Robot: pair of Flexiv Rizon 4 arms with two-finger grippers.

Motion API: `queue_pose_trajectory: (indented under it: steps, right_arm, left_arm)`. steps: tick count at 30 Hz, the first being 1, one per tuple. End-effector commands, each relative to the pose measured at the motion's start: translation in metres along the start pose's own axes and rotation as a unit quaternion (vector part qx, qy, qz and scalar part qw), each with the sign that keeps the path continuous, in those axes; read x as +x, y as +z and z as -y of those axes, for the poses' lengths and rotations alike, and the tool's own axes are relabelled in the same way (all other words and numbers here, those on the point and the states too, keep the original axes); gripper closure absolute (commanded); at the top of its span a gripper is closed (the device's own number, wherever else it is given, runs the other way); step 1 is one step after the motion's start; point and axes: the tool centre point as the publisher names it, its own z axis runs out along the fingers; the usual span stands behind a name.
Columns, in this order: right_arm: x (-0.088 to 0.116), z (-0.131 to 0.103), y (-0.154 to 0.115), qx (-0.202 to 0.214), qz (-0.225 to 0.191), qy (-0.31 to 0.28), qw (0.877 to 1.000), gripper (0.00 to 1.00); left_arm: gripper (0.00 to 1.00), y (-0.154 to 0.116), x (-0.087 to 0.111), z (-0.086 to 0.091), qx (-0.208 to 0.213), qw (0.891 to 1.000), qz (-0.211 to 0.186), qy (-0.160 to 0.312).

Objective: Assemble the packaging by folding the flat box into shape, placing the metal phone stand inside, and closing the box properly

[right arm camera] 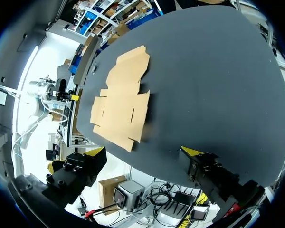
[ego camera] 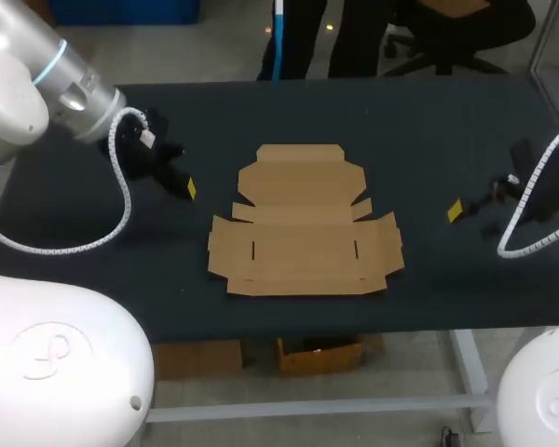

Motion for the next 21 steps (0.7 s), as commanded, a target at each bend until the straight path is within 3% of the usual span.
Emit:
queue_pose_trajectory:
  steps: [1,2,7,21]
  right_arm:
    - [-0.006,-0.01,0.0,0.0,-0.009,0.002,1.0,0.72]
    - [-0.006,-0.012,-0.001,-0.001,-0.007,0.004,1.0,1.0]
    - [-0.007,-0.019,-0.003,-0.008,-0.014,-0.006,1.0,1.0]
    - [0.004,-0.049,0.001,-0.016,-0.002,0.038,0.999,1.0]
  left_arm:
    - [1.0,-0.006,0.005,-0.003,0.0,1.0,0.011,0.002]
    - [1.0,-0.007,0.005,-0.003,0.0,1.0,0.011,0.003]
    - [1.0,-0.012,0.009,-0.008,0.005,1.0,0.02,0.011]
    - [1.0,-0.021,0.016,-0.005,0.018,0.999,0.031,0.024]
